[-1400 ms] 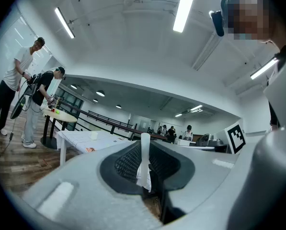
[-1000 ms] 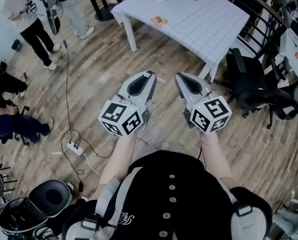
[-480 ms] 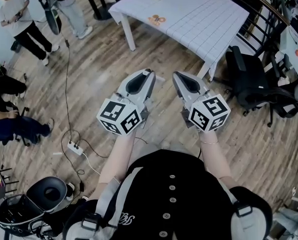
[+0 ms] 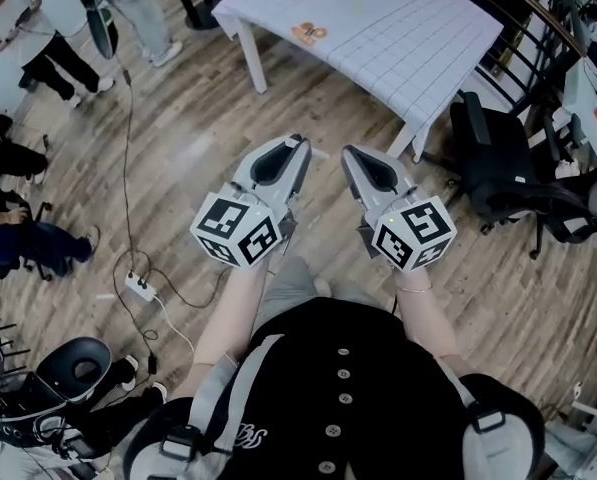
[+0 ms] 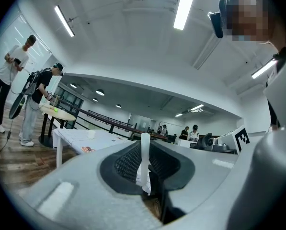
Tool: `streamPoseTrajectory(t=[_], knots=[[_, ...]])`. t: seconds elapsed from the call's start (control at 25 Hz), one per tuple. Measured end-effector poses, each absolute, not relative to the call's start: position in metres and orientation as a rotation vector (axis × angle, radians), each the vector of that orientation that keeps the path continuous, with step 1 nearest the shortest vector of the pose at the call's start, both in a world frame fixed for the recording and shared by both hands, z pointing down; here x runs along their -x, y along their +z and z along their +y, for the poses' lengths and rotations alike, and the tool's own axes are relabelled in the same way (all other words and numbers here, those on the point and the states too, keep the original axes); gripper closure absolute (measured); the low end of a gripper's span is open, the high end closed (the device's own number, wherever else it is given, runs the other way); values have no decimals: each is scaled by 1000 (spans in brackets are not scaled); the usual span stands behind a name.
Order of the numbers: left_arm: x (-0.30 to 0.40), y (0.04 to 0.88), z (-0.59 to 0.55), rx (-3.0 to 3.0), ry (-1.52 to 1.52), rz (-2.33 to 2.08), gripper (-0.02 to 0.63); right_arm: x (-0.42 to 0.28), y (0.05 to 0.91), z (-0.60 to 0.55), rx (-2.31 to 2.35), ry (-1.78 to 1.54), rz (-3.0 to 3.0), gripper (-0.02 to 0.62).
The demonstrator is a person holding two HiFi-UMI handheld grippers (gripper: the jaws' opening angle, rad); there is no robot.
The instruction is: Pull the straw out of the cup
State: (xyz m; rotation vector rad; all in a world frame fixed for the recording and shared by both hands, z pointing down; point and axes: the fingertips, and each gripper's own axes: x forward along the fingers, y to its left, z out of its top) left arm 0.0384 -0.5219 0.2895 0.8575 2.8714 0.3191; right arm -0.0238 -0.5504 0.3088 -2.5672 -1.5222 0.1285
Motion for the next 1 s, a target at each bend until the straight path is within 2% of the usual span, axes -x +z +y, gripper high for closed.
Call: streamPoseTrajectory(t=[0.44, 1.0], knots=[[-33, 308, -474, -884, 377, 2860, 557, 33, 318, -503, 2559, 131, -1494, 595], [-55, 277, -308, -776, 327, 2874, 557, 14, 293, -337, 2526, 167, -1638, 595]])
